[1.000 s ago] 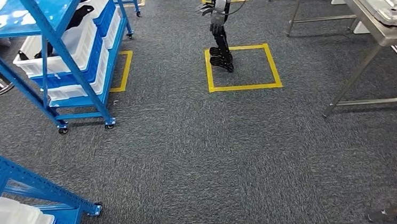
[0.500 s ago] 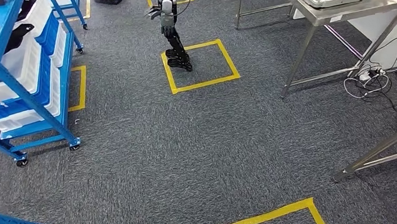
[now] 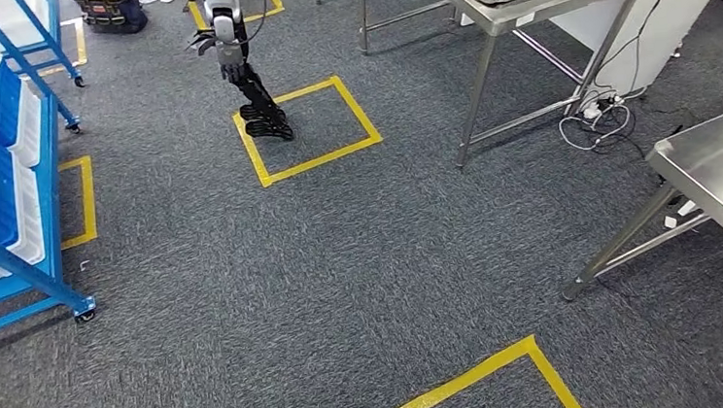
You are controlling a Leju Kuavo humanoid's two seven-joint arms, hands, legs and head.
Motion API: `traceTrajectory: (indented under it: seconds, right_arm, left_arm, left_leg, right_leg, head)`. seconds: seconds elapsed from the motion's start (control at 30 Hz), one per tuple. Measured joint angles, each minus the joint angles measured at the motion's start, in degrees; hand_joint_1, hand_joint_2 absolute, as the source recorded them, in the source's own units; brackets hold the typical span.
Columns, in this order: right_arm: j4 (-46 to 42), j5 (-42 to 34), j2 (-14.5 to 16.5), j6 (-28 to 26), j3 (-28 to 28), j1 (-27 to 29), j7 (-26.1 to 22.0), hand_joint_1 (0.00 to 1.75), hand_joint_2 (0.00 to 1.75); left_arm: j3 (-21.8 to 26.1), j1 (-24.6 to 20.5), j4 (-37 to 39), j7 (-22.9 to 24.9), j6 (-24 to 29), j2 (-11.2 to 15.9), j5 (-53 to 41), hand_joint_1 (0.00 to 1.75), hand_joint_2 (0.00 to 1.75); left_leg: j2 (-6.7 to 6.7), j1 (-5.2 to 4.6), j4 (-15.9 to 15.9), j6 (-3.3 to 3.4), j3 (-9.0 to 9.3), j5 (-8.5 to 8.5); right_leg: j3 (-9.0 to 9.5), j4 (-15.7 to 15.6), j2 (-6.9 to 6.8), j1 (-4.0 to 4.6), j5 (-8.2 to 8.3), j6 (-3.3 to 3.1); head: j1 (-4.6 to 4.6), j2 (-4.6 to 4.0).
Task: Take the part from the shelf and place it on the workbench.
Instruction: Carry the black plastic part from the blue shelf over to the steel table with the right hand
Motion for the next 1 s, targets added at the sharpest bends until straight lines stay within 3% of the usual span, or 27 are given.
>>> traceTrajectory:
  seconds: [0.1, 0.13, 0.2, 0.27, 0.33, 0.37, 0.43, 0.5, 0.57, 0.63, 0.7, 0.77, 0.83, 0.87, 0.9, 0.93, 1.0]
  right_arm:
    - [-0.01, 0.39, 0.00, 1.11, 0.01, -0.36, -1.18, 1.75, 1.75]
    - [-0.03, 0.43, 0.00, 1.27, 0.01, -0.32, -1.33, 1.75, 1.75]
    - [-0.09, 0.48, -0.04, 1.58, -0.01, -0.43, -1.59, 1.75, 1.75]
    - [-0.10, 0.55, -0.10, 1.98, -0.01, -0.75, -1.79, 1.75, 1.75]
    - [-0.09, 0.75, -0.11, 2.31, -0.01, -0.91, -1.86, 1.75, 1.75]
    - [-0.08, 0.90, -0.10, 2.40, -0.01, -0.89, -1.88, 1.75, 1.75]
    - [-0.08, 1.31, -0.11, 2.53, -0.01, -0.91, -2.19, 1.75, 1.75]
    - [-0.03, 1.91, -0.10, 2.72, 0.01, -1.06, -2.76, 1.75, 1.75]
    - [0.07, 2.45, -0.08, 2.91, 0.02, -1.20, -3.18, 1.75, 1.75]
    - [0.15, 2.90, -0.06, 3.02, 0.01, -1.20, -3.36, 1.75, 1.75]
    - [0.24, 3.25, -0.05, 3.02, -0.01, -1.31, -3.45, 1.75, 1.75]
    - [0.40, 3.48, -0.02, 2.98, -0.01, -1.67, -3.50, 1.75, 1.75]
    - [0.62, 3.73, 0.00, 2.99, 0.00, -1.93, -3.52, 1.75, 1.75]
    - [0.74, 3.85, 0.00, 3.01, 0.01, -1.94, -3.54, 1.75, 1.75]
    - [0.85, 3.94, 0.00, 3.03, 0.01, -1.95, -3.54, 1.75, 1.75]
    - [0.94, 3.99, 0.00, 3.04, 0.00, -1.96, -3.54, 1.75, 1.75]
    - [1.08, 4.03, 0.01, 3.07, 0.01, -2.03, -3.54, 1.75, 1.75]
  left_arm:
    - [0.45, -0.06, 0.00, 0.01, 0.00, 0.13, 0.31, 0.00, 1.75]
    - [0.56, -0.17, 0.00, -0.01, -0.01, 0.11, 0.34, 0.00, 1.75]
    - [0.73, -0.22, 0.00, -0.08, -0.02, 0.05, 0.41, 0.00, 1.75]
    - [0.83, 0.01, 0.00, -0.13, -0.05, 0.04, 0.45, 0.00, 1.75]
    - [0.89, 0.19, 0.00, -0.13, -0.09, 0.04, 0.49, 0.00, 1.75]
    - [0.91, 0.21, 0.00, -0.12, -0.09, 0.04, 0.50, 0.00, 1.75]
    - [0.92, 0.15, 0.00, -0.13, -0.14, 0.01, 0.52, 0.00, 1.75]
    - [0.92, 0.06, 0.00, -0.15, -0.19, -0.05, 0.52, 0.00, 1.75]
    - [0.92, -0.13, 0.00, -0.19, -0.21, -0.09, 0.50, 0.00, 1.75]
    - [0.93, -0.41, 0.00, -0.26, -0.20, -0.09, 0.48, 0.00, 1.75]
    - [0.94, -0.47, 0.00, -0.32, -0.20, -0.08, 0.46, 0.00, 1.75]
    - [0.95, -0.31, 0.00, -0.35, -0.20, -0.07, 0.47, 0.00, 1.75]
    - [0.97, -0.14, 0.00, -0.36, -0.19, -0.07, 0.51, 0.00, 1.75]
    - [0.98, -0.07, 0.00, -0.35, -0.18, -0.07, 0.53, 0.00, 1.75]
    - [0.99, -0.01, 0.00, -0.34, -0.17, -0.07, 0.55, 0.00, 1.75]
    - [0.99, 0.02, 0.00, -0.34, -0.16, -0.07, 0.55, 0.00, 1.75]
    - [1.03, 0.10, 0.01, -0.33, -0.15, 0.01, 0.55, 0.00, 1.75]
  left_leg:
    - [-3.04, -0.11, -9.97, 1.28, 3.35, 5.42]
    - [-2.22, -0.08, -10.25, 1.62, 3.49, 5.63]
    - [-0.48, 0.14, -10.89, 2.37, 3.76, 6.10]
    - [1.32, 0.01, -11.03, 2.75, 3.70, 6.19]
    - [3.17, -0.13, -10.94, 2.80, 3.58, 6.03]
    - [4.04, -0.16, -10.90, 2.76, 3.61, 5.90]
    - [5.65, -0.18, -10.83, 2.53, 3.89, 5.50]
    - [7.01, -0.44, -10.75, 2.02, 4.37, 4.97]
    - [8.10, -0.69, -10.78, 1.42, 4.83, 4.61]
    - [8.92, -0.72, -10.84, 0.87, 5.26, 4.36]
    - [6.56, -0.50, -8.73, 0.33, 4.69, 2.55]
    - [2.71, -0.19, -2.01, 0.00, 1.70, -1.44]
    - [1.39, -0.11, 5.77, -0.09, -2.21, -4.48]
    - [1.25, -0.12, 7.35, -0.07, -3.19, -4.39]
    - [1.14, -0.12, 6.59, 0.03, -3.12, -3.01]
    - [0.80, -0.12, 3.47, 0.21, -1.95, -0.67]
    - [-1.81, -0.09, -4.94, 0.79, 1.38, 3.71]
  right_leg:
    - [-0.81, 0.39, 4.67, -0.05, 0.24, 1.45]
    - [-0.99, 0.51, 4.40, -0.17, 0.25, 1.80]
    - [-2.19, 2.82, 1.08, -0.01, -1.32, 2.28]
    - [-5.38, 9.48, -2.73, 0.11, -5.07, 2.68]
    - [-8.25, 15.56, -3.57, -0.02, -7.26, 3.05]
    - [-8.30, 15.88, -3.72, -0.06, -6.78, 3.14]
    - [-4.89, 10.04, -4.75, -0.04, -3.36, 3.08]
    - [-0.82, 2.82, -6.87, 0.33, -0.96, 2.48]
    - [0.24, 0.49, -7.42, 0.73, -0.76, 1.67]
    - [0.02, 0.32, -6.07, 0.58, -0.54, 0.99]
    - [0.05, -0.03, -4.80, 0.22, -0.22, 0.28]
    - [-0.04, -0.17, -3.60, 0.11, -0.03, -0.19]
    - [-0.25, -0.02, -2.19, 0.22, -0.01, -0.32]
    - [-0.31, 0.10, -1.42, 0.26, -0.03, -0.35]
    - [-0.34, 0.26, -0.56, 0.29, -0.06, -0.34]
    - [-0.33, 0.43, 0.30, 0.30, -0.11, -0.30]
    - [-0.45, 0.81, 1.92, 0.28, -0.22, -0.04]
  head:
    - [0.02, 0.00]
    - [0.02, 0.00]
    - [0.15, 0.00]
    - [0.26, 0.00]
    - [0.25, 0.00]
    - [0.26, 0.00]
    - [0.26, 0.00]
    - [0.25, 0.00]
    - [0.24, 0.00]
    - [0.22, 0.00]
    - [0.19, 0.00]
    - [0.16, 0.00]
    - [0.16, 0.00]
    - [0.16, 0.00]
    - [0.16, 0.00]
    - [0.15, 0.00]
    - [0.16, 0.00]
